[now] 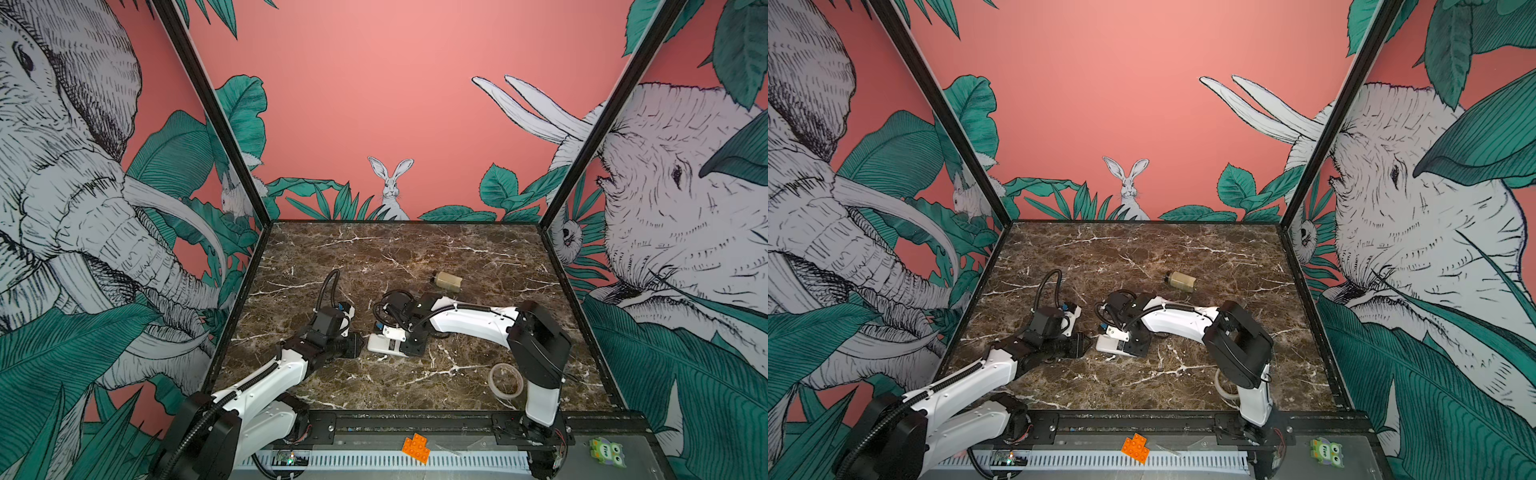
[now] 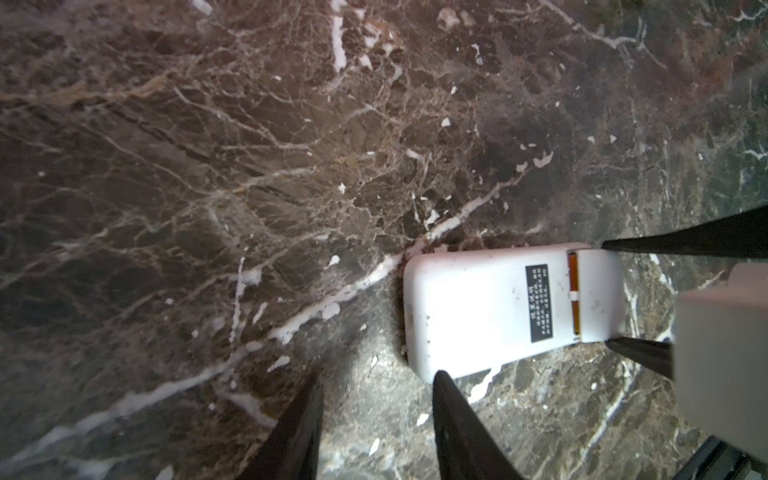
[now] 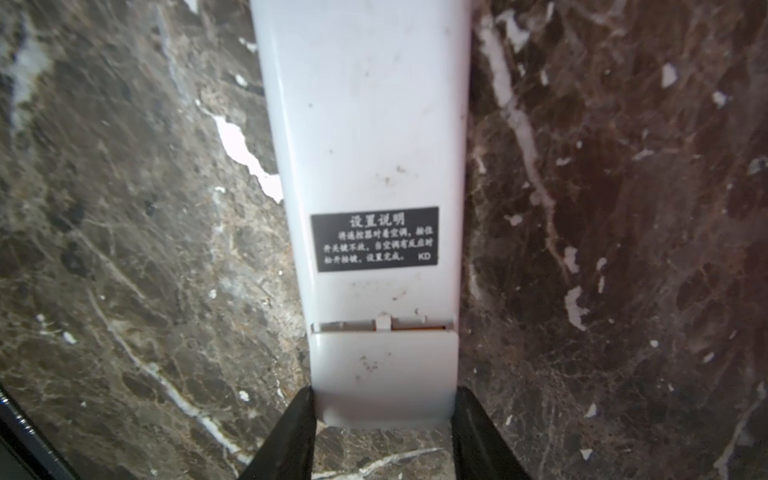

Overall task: Load the batteries into the remote control
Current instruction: 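Carry the held cover onto the remote's open compartment with the right gripper, then press the cover down and slide it shut with the right gripper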

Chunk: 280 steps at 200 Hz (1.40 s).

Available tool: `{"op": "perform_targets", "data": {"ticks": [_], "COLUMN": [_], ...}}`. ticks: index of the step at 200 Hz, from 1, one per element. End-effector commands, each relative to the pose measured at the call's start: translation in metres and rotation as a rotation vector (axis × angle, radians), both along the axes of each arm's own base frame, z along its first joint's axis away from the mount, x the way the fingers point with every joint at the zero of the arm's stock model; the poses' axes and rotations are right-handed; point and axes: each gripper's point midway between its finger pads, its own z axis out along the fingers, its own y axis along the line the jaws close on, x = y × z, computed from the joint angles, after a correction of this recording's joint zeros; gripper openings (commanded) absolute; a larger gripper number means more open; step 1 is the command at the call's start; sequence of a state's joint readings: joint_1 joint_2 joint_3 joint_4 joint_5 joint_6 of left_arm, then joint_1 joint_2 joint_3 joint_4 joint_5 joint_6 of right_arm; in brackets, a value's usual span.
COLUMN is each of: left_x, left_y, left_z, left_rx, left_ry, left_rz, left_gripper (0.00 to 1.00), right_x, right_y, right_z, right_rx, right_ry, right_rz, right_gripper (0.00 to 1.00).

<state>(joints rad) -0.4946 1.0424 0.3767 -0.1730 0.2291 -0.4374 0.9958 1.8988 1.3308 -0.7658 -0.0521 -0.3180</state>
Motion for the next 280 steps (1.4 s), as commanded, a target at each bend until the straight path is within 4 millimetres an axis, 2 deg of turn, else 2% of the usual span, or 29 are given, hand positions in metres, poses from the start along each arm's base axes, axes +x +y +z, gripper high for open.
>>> {"op": "perform_targets", "data": {"ticks": [1,78,280], "left_x": [-0.002,-0.001,-0.002], "left_y": [0.001,0.000,-0.002], "left_z": [-0.002,-0.001,-0.003], "left_rx": [-0.012,-0.016,-0.021], "left_ry": [0.007,0.005,0.013], "left_rz": [0.006,0.004,-0.004], "left_gripper": [0.45,0.43,0.39], "right_x": [-0.002,-0.003,-0.002], "right_y": [-0.004,-0.008,0.003], "right_z": [0.001,-0.001,-0.008], "right_rx": [-0.041,-0.065,-0.059], "right_ry": [-0.001,-0.007,-0.003], "right_rz": [0.015,0.020,0.043], "right_gripper": [0.25,0.25,0.25]}}
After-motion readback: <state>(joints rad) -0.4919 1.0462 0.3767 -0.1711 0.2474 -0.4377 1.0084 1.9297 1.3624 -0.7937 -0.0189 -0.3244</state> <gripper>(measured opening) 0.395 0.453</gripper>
